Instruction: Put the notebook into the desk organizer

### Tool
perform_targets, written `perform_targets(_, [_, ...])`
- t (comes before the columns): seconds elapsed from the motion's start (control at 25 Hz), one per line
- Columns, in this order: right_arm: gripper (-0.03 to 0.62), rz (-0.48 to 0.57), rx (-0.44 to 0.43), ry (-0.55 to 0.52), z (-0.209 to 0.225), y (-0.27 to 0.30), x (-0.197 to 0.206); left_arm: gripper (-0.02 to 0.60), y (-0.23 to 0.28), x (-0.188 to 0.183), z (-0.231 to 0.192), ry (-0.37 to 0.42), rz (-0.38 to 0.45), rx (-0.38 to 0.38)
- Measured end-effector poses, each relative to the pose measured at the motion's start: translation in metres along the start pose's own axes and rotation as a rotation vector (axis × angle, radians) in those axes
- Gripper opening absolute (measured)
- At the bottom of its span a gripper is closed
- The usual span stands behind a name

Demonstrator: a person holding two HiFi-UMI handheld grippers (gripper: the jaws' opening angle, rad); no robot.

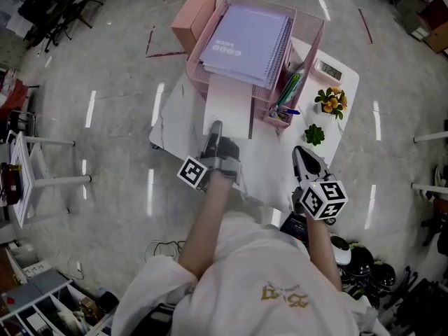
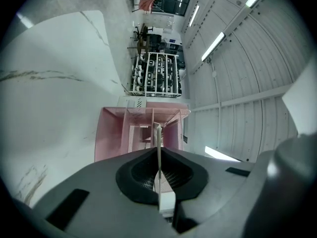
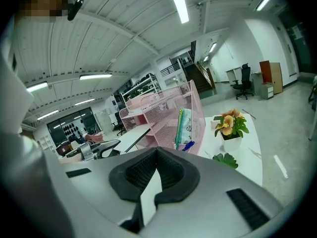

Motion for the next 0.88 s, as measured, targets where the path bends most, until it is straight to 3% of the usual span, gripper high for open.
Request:
perform_targets(0.64, [0.012,-0.01,0.034,0.024,0.012,0.022,-0.009,0.028,0.054,-0.01,-0.006,0.046,-0.093,-0.034])
perform_targets(0.88, [0.012,-0.016,0.045,0.036,0.015,0.03,-0.007,0.04,0.071,-0.013,-0.006,0.101,-0.131,-0.058])
Point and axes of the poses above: the fingertips, and each gripper's own axes: y forward along the fingers, z to its right, x out of its underside, the point moved 8 cm from there along -y, backward along the fingers, and after that the axes turned 4 degrees about -y, right-handed, at the moved point
